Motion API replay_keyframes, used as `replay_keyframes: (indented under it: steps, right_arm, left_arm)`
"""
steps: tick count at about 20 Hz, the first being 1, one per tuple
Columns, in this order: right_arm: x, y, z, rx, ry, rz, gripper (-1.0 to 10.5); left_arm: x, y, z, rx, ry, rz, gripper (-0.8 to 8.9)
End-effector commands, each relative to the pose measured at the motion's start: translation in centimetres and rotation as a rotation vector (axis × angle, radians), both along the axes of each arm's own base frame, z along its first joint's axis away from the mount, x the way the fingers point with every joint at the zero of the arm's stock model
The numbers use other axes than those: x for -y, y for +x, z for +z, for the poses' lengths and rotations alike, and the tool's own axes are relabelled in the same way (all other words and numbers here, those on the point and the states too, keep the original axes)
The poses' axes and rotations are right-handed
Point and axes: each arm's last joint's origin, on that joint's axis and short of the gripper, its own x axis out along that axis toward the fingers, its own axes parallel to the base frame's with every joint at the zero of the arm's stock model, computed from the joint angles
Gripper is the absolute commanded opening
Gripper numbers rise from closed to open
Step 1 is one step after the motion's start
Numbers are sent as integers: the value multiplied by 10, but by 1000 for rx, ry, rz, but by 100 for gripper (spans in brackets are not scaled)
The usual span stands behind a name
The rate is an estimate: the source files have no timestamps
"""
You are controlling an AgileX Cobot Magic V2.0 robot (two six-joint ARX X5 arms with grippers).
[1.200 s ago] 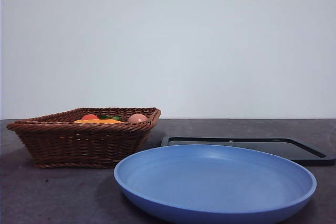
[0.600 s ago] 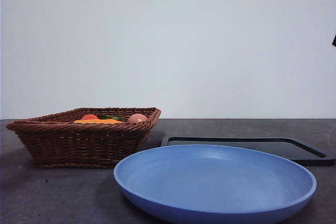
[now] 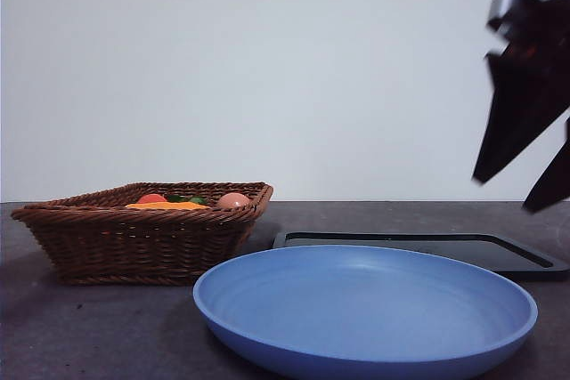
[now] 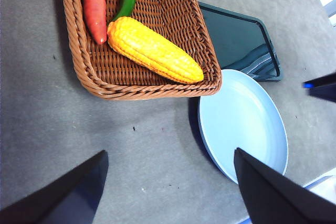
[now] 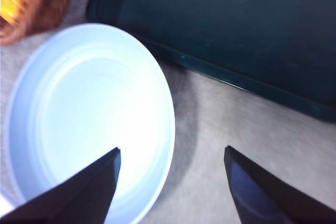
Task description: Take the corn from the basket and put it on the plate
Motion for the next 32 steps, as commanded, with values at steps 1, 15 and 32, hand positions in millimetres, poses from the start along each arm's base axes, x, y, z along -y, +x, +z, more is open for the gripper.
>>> replay_keyframes:
  steps: [1,15,32]
  right_arm:
    - [-10,12,-13,-35,-6,26,322]
    - [-39,28,-54,-105,-35,115,1]
    - [-8,10,26,45,-41,36,1]
  left_arm:
    - [0,2,4,20,3,-6,391]
    - [0,3,5,20,-9,5,391]
    - [35,98,19,-168,53,98,391]
